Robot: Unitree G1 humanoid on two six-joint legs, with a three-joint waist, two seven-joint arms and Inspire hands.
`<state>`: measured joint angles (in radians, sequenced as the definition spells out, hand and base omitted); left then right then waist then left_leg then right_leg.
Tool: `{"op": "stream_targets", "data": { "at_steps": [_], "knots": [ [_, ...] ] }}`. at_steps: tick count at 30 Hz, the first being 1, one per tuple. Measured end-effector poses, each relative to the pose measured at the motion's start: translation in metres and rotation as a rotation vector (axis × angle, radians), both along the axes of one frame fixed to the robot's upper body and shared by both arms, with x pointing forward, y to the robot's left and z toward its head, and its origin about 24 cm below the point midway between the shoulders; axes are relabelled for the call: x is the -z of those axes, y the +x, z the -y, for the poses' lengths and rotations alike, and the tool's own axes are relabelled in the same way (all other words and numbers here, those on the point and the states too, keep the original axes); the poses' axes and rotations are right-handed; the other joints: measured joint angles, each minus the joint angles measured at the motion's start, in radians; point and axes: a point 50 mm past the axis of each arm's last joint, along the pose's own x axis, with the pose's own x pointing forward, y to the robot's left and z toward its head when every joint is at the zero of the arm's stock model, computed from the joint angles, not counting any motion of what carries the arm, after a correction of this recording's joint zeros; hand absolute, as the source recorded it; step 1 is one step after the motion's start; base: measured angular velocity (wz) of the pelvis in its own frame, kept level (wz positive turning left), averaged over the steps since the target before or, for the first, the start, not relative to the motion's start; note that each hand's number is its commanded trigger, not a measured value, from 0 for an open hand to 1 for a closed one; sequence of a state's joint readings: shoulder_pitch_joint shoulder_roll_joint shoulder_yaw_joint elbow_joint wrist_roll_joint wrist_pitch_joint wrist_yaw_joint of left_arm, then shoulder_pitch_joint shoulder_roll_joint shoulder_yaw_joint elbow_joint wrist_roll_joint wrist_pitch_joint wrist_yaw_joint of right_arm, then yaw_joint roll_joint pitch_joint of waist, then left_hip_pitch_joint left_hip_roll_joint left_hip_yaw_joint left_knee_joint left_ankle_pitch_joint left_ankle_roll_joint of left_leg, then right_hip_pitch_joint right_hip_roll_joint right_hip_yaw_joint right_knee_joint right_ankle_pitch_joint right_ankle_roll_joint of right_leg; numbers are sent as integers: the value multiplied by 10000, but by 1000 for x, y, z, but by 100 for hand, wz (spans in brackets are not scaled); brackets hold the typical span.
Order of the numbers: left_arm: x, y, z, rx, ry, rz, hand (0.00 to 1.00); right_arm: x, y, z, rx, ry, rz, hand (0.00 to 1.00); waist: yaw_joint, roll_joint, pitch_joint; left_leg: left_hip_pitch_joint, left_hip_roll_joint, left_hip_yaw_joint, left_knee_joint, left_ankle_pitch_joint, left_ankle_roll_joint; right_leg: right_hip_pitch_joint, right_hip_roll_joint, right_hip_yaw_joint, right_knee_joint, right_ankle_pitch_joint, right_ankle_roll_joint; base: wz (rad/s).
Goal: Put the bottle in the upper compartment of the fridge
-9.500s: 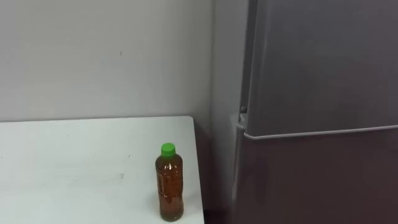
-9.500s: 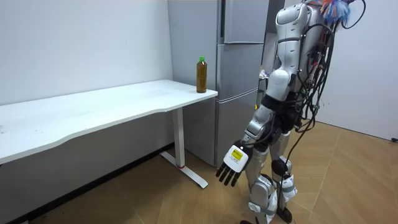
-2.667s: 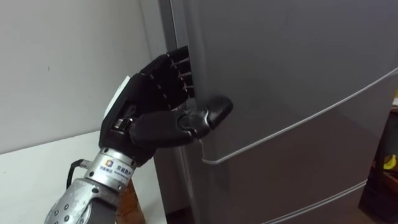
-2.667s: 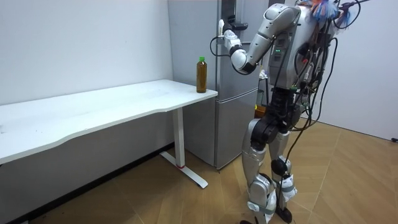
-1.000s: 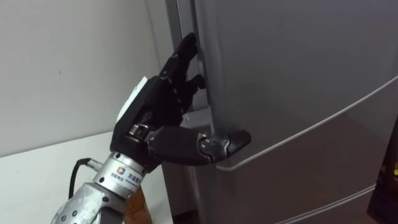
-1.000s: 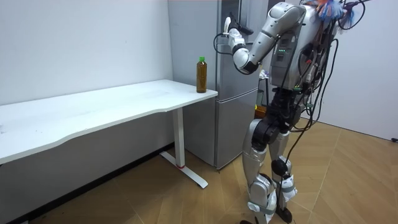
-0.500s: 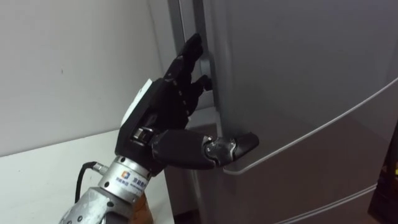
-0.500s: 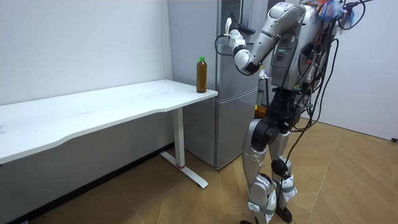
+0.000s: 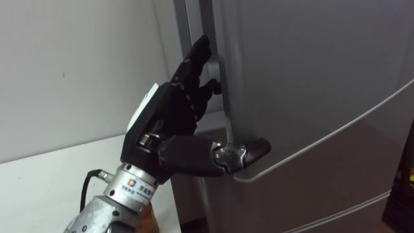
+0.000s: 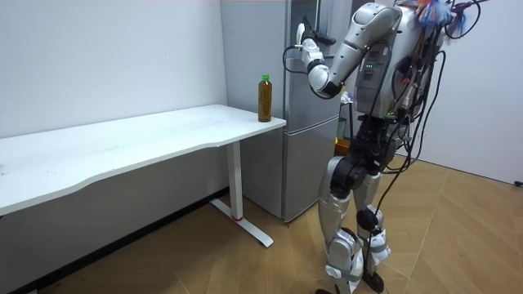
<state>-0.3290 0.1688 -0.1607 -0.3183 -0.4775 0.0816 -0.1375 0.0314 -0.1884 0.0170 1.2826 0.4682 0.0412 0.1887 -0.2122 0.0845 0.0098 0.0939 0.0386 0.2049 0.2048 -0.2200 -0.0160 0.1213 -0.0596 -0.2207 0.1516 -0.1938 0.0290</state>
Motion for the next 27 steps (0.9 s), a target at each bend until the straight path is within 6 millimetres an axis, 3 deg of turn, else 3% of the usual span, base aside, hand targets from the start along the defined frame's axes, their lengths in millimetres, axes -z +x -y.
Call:
{"op": "stream_targets", "data": {
  "at_steps": [20,27],
  "knots": [
    [0,-1,4,151,-129,22,0,-2,0,2,-110,177,260,0,-32,-44,2,-36,-38,151,-18,-1,3,-62,-47,67,-10,19,48,0],
    [1,-4,10,406,-12,231,0,-5,-3,16,-191,-75,218,0,-35,65,-52,-36,-61,390,-14,0,58,-94,-91,185,7,115,126,-4]
  ]
}}
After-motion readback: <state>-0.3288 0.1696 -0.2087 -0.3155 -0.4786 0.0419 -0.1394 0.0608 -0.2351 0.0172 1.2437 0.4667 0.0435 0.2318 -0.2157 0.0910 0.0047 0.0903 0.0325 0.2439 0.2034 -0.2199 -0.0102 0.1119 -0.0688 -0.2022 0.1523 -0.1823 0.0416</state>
